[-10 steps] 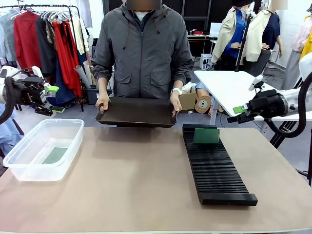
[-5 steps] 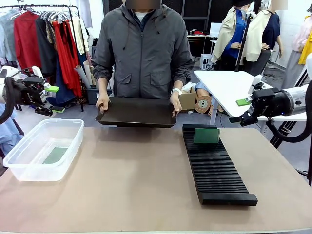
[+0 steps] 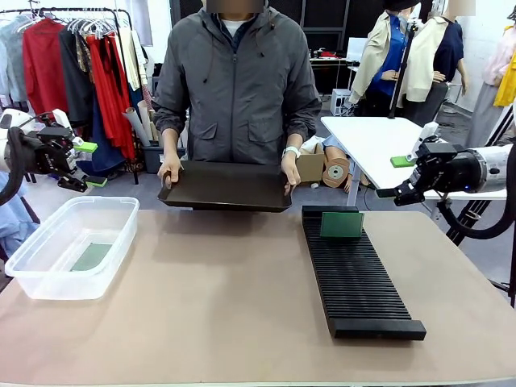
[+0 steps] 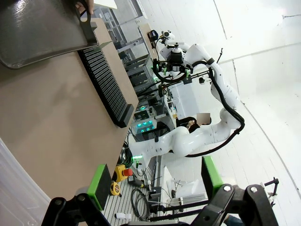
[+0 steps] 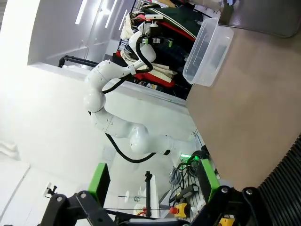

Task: Sort PCBs into racks and boxes based on the side picked up.
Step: If the short side of the Blank PCB is picked up, insert it into the PCB Rack ; if the long side is picked up, place it in the Organizing box.

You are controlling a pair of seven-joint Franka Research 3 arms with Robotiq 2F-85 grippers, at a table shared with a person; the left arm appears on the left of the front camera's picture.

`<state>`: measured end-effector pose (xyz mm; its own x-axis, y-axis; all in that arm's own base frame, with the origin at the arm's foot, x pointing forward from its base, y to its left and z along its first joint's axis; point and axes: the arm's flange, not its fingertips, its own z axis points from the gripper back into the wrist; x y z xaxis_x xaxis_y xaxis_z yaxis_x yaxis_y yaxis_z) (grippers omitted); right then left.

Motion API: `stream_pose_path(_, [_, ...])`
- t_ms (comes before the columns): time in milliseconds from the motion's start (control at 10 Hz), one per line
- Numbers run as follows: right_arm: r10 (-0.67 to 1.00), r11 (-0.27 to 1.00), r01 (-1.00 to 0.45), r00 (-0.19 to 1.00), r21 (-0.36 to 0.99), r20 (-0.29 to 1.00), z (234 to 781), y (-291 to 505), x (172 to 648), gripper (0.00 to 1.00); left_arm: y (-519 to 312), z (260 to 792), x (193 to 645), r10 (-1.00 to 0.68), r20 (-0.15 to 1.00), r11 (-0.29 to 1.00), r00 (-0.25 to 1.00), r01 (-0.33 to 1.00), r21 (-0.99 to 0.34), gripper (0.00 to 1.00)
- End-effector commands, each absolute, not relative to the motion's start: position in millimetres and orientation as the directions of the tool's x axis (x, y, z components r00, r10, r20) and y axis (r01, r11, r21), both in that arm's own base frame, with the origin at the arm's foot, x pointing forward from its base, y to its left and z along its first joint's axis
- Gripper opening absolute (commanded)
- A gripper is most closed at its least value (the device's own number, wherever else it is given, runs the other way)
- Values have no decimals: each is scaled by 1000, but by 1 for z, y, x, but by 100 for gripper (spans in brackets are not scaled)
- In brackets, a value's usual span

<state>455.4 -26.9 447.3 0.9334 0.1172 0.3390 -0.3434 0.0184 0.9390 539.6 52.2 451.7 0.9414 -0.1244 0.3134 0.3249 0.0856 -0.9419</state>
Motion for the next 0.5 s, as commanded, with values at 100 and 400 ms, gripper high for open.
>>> stream_pose_path(100, [126, 31, -355, 929, 934, 348, 449, -28, 457, 100, 53, 455, 538, -126, 310, 94, 942, 322, -942, 100])
stream_pose_path(400, [126, 31, -355, 929, 934, 348, 449, -28, 457, 100, 53, 455, 538, -126, 310, 94, 942, 322, -942, 100])
